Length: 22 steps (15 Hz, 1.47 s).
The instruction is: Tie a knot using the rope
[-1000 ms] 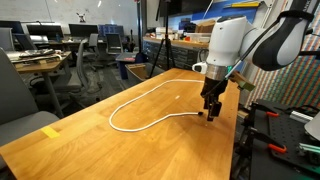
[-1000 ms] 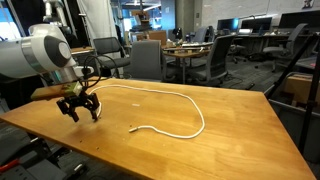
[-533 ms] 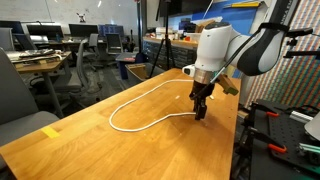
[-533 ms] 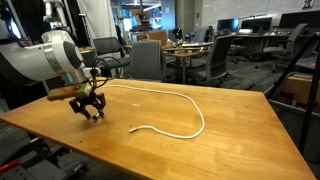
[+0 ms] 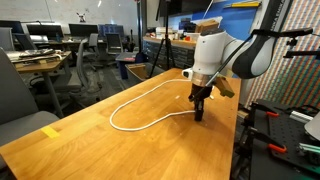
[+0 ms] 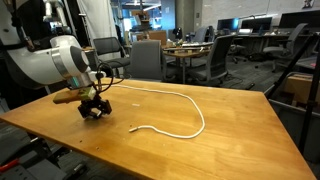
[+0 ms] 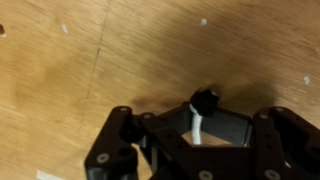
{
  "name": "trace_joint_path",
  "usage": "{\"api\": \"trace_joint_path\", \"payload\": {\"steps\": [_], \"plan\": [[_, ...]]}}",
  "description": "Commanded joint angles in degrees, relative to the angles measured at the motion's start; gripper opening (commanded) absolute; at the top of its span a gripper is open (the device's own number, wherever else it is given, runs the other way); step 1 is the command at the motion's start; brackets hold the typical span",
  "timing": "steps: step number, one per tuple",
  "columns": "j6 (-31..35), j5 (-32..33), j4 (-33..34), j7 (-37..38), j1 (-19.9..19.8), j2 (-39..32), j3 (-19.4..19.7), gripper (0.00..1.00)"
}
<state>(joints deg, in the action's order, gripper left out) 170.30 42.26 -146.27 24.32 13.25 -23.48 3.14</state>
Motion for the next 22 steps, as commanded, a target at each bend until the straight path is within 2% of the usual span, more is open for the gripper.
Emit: {"api": "trace_joint_path", "payload": {"steps": [1, 5, 9, 10, 11, 13, 16, 17, 18, 19, 20, 21, 22], "plan": [[1.8, -0.3, -0.8, 2.2, -1.7, -1.2, 2.9, 0.04], [2.9, 1.2, -3.8, 5.7, -3.0, -0.3, 10.1, 0.07], [4.5, 1.6, -6.2, 7.7, -4.0, -0.3, 19.1, 0.05], [4.6, 0.5, -6.7, 7.2, -4.9, -0.3, 19.7, 0.19], [4.3, -0.7, -7.2, 6.6, -6.0, -0.1, 19.4, 0.30], [2.7, -3.6, -8.6, 3.7, -10.1, 1.3, 15.8, 0.44], [-2.9, -9.6, -9.8, -3.9, -18.7, 5.9, 6.6, 0.67], [-6.6, -13.5, -10.2, -8.4, -22.7, 8.0, 2.1, 0.76], [-13.2, -18.6, -10.5, -12.5, -25.1, 11.2, -1.3, 0.82], [-17.0, -24.1, -11.2, -15.8, -22.6, 12.0, 0.3, 0.91], [-21.8, -27.8, -11.0, -20.8, -23.0, 14.6, -1.0, 0.98], [-26.7, -29.2, -10.5, -23.8, -21.7, 16.4, -0.3, 1.00], [-31.5, -26.4, -9.8, -21.4, -19.2, 17.7, 1.7, 1.00]]}}
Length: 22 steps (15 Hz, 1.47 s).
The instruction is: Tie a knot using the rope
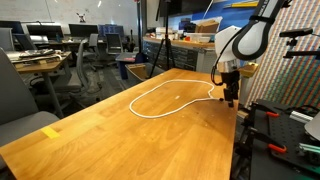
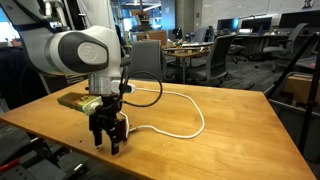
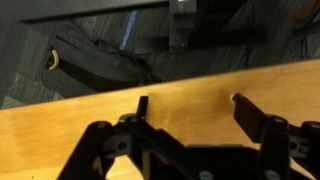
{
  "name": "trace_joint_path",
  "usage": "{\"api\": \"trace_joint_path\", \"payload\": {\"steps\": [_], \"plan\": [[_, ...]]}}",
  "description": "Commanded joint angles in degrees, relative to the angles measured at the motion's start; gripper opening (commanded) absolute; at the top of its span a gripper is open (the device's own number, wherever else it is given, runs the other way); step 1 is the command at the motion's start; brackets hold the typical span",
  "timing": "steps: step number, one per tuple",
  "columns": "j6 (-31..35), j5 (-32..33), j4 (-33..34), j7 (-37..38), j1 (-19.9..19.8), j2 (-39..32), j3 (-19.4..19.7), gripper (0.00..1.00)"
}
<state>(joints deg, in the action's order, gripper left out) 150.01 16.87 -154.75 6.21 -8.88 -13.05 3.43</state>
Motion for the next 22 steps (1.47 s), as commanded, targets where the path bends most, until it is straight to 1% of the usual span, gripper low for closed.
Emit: {"api": "trace_joint_path", "payload": {"steps": [1, 2, 4, 5, 6, 8, 10, 11, 12, 13, 14, 15, 16, 18, 21, 22], "plan": [[-4.5, -1.3, 0.0, -2.1, 2.3, 1.9, 1.7, 0.95], [-8.0, -1.1, 0.0, -2.2, 2.7, 3.6, 1.6, 1.00], [-10.2, -1.0, -0.2, -2.1, 3.0, 5.4, 1.4, 1.00], [-7.1, -3.8, 0.2, -1.2, 3.0, 4.4, 1.0, 1.00], [-3.6, -8.2, 0.9, -1.1, 2.5, 3.2, 0.6, 1.00], [-0.8, -14.9, 3.9, -2.6, 1.8, 0.7, 0.3, 1.00], [-0.3, -22.6, 6.1, -4.9, 0.6, 1.4, -0.3, 1.00], [-1.0, -17.5, 3.5, -2.7, 2.7, 1.8, 1.1, 1.00], [-1.0, -19.9, 4.8, -3.4, 2.4, 1.5, 0.9, 1.00], [-1.0, -20.9, 5.6, -3.7, 2.2, 1.4, 0.9, 1.00], [1.3, -19.2, 5.8, 0.4, 3.2, 1.2, 1.8, 1.00], [3.6, -19.5, 5.7, 2.3, 3.4, 0.6, 2.1, 1.00], [6.8, -19.3, 5.6, 6.0, 3.9, -0.6, 2.9, 1.00], [11.7, -20.2, 5.3, 11.2, 4.7, -3.0, 4.2, 1.00], [16.1, -21.5, 5.0, 19.9, 7.7, -6.3, 6.9, 1.00], [17.1, -21.9, 5.1, 23.0, 9.2, -7.4, 8.2, 0.75]]}}
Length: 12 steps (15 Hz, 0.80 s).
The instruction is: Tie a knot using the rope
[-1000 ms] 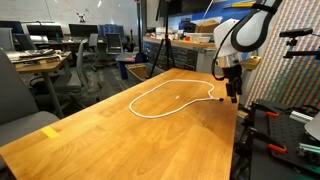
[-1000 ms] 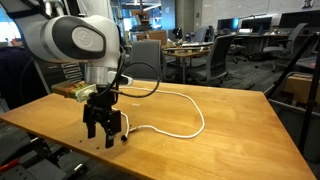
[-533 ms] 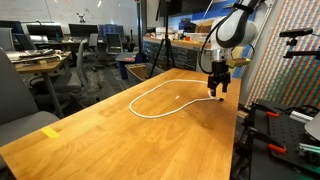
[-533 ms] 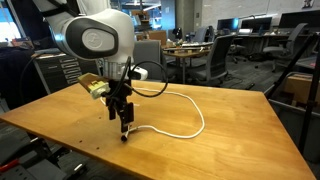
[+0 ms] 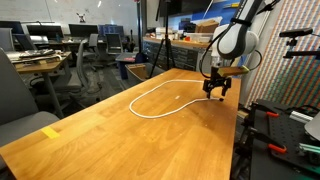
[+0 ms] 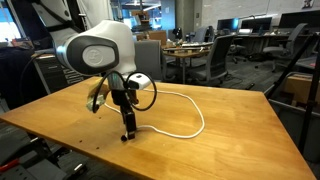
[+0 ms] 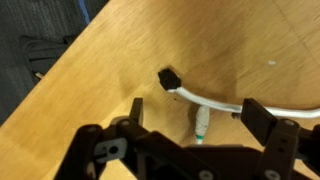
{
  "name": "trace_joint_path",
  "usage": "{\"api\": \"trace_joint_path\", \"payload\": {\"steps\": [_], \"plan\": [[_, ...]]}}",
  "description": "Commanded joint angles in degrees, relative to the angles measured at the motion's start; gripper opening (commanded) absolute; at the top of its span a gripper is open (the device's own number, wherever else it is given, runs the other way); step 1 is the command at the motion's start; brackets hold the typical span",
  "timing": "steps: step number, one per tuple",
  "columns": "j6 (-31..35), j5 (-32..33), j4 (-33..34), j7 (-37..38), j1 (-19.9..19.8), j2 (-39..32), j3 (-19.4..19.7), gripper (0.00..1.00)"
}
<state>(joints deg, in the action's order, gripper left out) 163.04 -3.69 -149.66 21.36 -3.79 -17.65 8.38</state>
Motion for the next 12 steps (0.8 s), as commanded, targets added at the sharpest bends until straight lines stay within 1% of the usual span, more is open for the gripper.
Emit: {"api": "trace_joint_path", "payload": {"steps": [1, 2, 3, 5, 6, 7, 8, 9, 10, 11, 12], "plan": [[5.2, -1.6, 0.2, 10.8, 5.9, -3.8, 4.7, 0.73], [6.8, -2.2, 0.1, 13.1, 7.4, -4.5, 5.8, 0.66], [8.1, -2.6, 0.1, 15.3, 9.2, -4.9, 7.2, 0.56], [8.8, -2.7, 0.1, 18.8, 11.6, -5.2, 9.5, 0.42], [8.7, -2.9, 0.0, 19.8, 12.1, -4.9, 10.0, 0.35], [8.6, -4.1, -0.3, 19.3, 10.8, -4.1, 8.6, 0.28], [8.3, -6.5, -1.0, 17.3, 7.5, -2.4, 5.4, 0.43], [8.7, -9.2, -1.5, 15.1, 4.4, -1.0, 2.5, 0.50], [9.3, -9.7, -1.7, 15.6, 5.0, -0.8, 3.5, 0.66], [10.0, -10.4, -1.9, 15.1, 4.2, -0.3, 3.4, 0.71], [10.8, -11.0, -1.8, 14.5, 3.3, 0.0, 2.9, 0.79]]}}
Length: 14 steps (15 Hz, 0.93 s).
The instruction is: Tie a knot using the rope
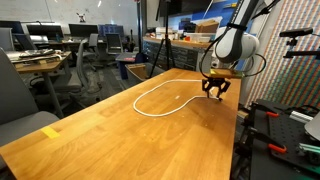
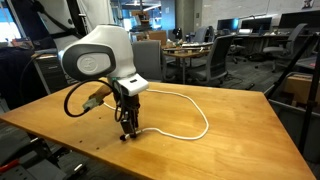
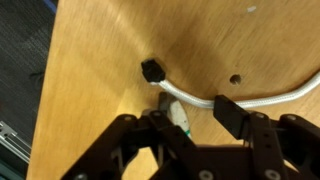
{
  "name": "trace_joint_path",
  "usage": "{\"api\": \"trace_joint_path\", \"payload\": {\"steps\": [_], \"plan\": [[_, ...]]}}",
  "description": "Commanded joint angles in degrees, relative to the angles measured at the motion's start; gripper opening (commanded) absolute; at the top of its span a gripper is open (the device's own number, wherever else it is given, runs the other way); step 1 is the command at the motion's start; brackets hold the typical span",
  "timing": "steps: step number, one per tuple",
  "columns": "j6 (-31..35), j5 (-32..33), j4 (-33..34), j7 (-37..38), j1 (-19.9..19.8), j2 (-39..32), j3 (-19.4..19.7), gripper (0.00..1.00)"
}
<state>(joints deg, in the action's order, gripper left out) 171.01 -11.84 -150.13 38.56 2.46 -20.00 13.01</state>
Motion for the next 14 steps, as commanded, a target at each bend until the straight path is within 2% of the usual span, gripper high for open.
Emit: {"api": "trace_joint_path", "payload": {"steps": [1, 2, 3, 6, 7, 8, 14], "plan": [[3.6, -2.3, -0.7, -3.0, -2.6, 1.8, -0.7, 0.86], [4.1, -1.4, -0.1, -3.4, -2.3, 1.1, 0.3, 0.95], [4.1, 0.4, 1.2, -3.6, -0.8, -0.9, 2.6, 0.99], [4.2, 1.9, 4.4, -6.3, 0.4, -4.9, 4.6, 1.00], [4.0, 1.8, 5.9, -7.4, 0.1, -6.4, 4.2, 0.95], [3.8, 1.9, 7.0, -8.3, 0.4, -7.6, 4.1, 0.75], [3.9, 1.4, 11.4, -12.9, 0.6, -10.8, 3.1, 0.29]]}}
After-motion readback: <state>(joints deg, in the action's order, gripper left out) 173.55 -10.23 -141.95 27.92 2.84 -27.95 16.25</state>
